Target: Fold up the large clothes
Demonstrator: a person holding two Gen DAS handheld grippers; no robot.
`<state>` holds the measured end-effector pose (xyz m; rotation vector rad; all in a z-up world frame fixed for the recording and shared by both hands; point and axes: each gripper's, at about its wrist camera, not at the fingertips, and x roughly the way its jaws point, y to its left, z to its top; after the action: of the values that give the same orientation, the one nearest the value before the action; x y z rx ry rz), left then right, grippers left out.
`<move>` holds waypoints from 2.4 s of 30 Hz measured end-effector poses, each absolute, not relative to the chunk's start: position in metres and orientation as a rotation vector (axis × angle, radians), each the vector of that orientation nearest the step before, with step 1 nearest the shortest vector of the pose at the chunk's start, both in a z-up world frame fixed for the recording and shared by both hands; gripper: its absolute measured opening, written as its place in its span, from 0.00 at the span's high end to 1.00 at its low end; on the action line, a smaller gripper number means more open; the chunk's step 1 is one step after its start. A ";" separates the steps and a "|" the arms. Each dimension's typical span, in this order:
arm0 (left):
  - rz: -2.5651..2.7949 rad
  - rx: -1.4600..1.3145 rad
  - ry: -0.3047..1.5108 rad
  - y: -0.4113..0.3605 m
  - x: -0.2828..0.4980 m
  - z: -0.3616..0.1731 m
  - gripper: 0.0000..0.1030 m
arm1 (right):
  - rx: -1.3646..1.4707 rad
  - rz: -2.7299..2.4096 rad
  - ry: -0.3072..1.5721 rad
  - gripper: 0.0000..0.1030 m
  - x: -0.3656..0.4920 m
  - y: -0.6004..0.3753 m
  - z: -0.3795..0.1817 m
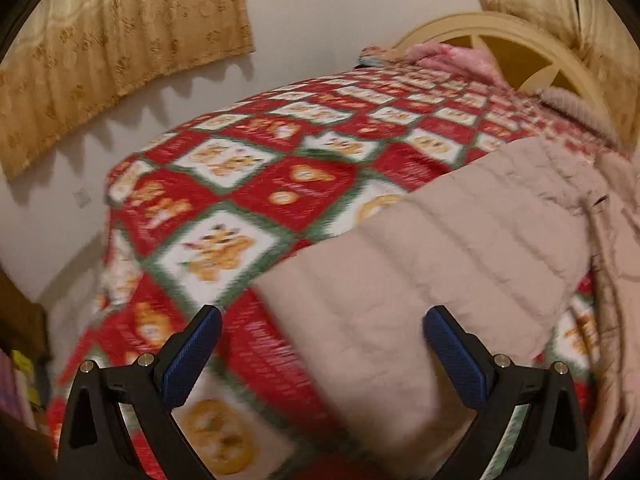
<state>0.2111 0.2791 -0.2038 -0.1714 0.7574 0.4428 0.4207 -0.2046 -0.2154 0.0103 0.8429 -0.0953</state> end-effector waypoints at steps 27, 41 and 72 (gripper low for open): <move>0.134 -0.047 0.351 0.220 0.279 0.039 0.90 | 0.017 -0.099 0.828 0.09 0.419 -0.208 -0.214; -0.195 0.116 0.284 0.038 0.314 0.088 0.90 | 0.159 -0.026 0.679 0.04 0.389 -0.243 -0.154; -0.403 0.248 0.653 -0.214 0.403 -0.109 0.66 | 0.536 -0.150 0.573 0.00 0.360 -0.333 -0.199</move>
<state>0.4030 -0.2144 -0.1094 0.2484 0.6534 -0.4028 0.3603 -0.3328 -0.1987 0.5356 0.5728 -0.1501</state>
